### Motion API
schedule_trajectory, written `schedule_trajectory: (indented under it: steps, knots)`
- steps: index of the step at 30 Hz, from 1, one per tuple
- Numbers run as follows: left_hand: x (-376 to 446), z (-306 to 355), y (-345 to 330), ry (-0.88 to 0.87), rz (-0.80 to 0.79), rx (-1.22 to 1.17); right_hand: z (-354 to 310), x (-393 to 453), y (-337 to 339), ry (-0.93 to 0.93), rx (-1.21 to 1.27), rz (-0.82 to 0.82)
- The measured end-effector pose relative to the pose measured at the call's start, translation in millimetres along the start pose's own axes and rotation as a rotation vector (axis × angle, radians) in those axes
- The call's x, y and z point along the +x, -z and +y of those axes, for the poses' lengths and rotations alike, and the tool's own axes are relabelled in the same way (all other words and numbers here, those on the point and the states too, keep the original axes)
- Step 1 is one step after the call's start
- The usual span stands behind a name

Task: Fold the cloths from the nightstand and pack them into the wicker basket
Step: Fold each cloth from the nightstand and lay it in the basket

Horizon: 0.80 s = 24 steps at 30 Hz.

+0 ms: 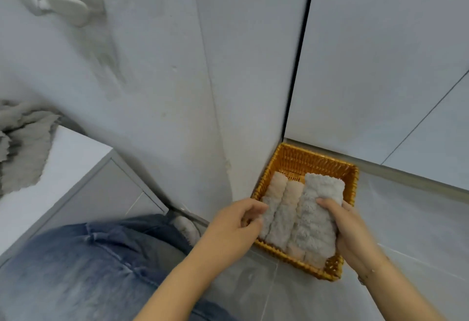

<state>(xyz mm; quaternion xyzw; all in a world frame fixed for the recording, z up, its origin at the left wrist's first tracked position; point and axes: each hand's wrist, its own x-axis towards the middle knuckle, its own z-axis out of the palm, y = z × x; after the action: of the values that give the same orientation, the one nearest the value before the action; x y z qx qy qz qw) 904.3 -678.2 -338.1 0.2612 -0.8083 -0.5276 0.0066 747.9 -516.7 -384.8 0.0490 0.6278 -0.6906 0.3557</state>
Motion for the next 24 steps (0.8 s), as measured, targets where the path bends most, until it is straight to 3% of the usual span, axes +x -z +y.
schedule_trajectory:
  steps: [7,17,24]
  knots:
    - [81.6,-74.9,-53.2,-0.026,-0.197,0.565,64.2,103.6,51.6,-0.218,0.019,0.186]
    - [119.4,-148.4,-90.2,0.049,-0.379,0.594,152.8,165.9,58.3,-0.453,0.003,0.253]
    - [120.6,-172.6,-107.0,0.108,-0.474,0.58,176.1,175.0,58.1,-0.434,-0.027,0.116]
